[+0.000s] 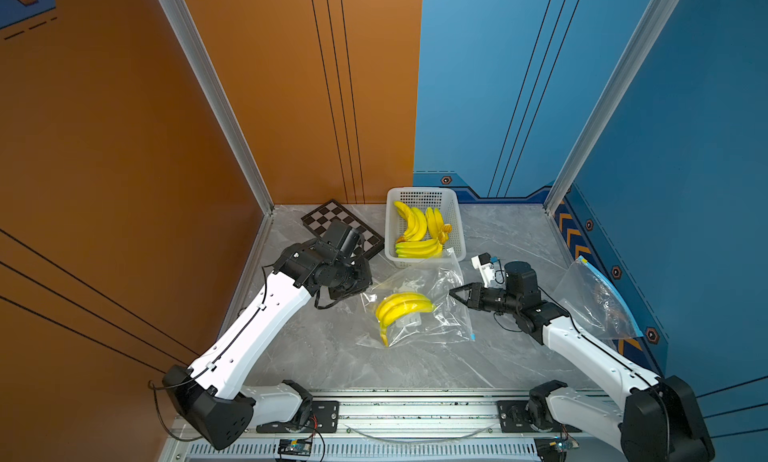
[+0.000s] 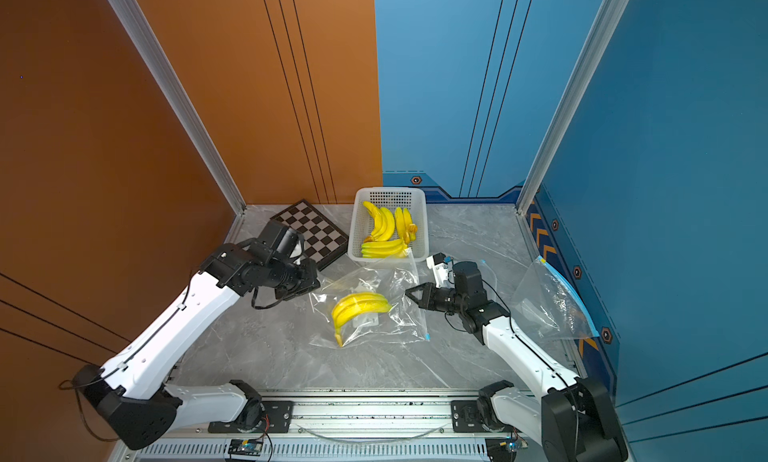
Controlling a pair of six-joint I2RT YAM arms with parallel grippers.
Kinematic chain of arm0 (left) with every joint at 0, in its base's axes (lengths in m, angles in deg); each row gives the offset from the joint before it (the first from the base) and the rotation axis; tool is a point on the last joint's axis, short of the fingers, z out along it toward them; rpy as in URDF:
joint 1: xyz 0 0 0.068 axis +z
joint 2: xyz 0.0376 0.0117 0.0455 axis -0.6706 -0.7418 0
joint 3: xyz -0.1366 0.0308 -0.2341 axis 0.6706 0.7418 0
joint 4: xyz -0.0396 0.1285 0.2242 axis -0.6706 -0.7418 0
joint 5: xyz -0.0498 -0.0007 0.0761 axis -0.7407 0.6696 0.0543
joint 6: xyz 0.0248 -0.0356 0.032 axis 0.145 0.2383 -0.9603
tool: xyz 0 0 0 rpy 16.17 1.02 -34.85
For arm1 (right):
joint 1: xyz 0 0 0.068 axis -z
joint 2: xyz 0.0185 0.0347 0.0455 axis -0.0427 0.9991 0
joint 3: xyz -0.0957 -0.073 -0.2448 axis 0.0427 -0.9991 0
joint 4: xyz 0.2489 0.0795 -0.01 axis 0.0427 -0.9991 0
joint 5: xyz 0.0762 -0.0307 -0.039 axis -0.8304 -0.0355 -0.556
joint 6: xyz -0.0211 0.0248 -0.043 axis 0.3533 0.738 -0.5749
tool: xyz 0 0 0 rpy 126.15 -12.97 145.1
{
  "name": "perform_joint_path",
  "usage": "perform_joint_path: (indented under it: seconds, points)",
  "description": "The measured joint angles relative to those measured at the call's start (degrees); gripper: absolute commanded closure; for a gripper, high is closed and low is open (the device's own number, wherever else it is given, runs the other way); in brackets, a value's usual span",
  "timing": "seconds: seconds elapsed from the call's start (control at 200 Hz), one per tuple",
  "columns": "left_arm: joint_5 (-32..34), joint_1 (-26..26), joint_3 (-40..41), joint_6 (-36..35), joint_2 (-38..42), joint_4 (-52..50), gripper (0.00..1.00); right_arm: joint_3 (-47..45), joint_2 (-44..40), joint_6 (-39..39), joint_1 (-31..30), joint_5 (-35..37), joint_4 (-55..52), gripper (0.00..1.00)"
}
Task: Open the zip-top bag and take out the banana
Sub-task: Pick up the banana from the zipper food storage bag.
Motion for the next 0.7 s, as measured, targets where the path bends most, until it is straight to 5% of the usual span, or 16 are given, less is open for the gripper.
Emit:
perform_joint_path:
  seconds: [0.365, 0.561, 0.701]
  points:
    - [0.46, -2.93, -5.79, 0.87, 0.13, -0.68, 1.0, -1.49, -1.66, 2.23, -0.31, -3.72, 3.19, 1.0]
    - [-0.74, -1.29, 11.34, 0.7, -0.11, 4.63, 1.0, -2.78, -3.08, 2.25, -2.01, -4.13, 1.14, 1.0]
    - [-0.63, -2.82, 14.67, 0.7, -5.38, 7.87, 1.0, -2.75, -5.66, 1.36, -7.78, -2.34, -1.6, 0.99]
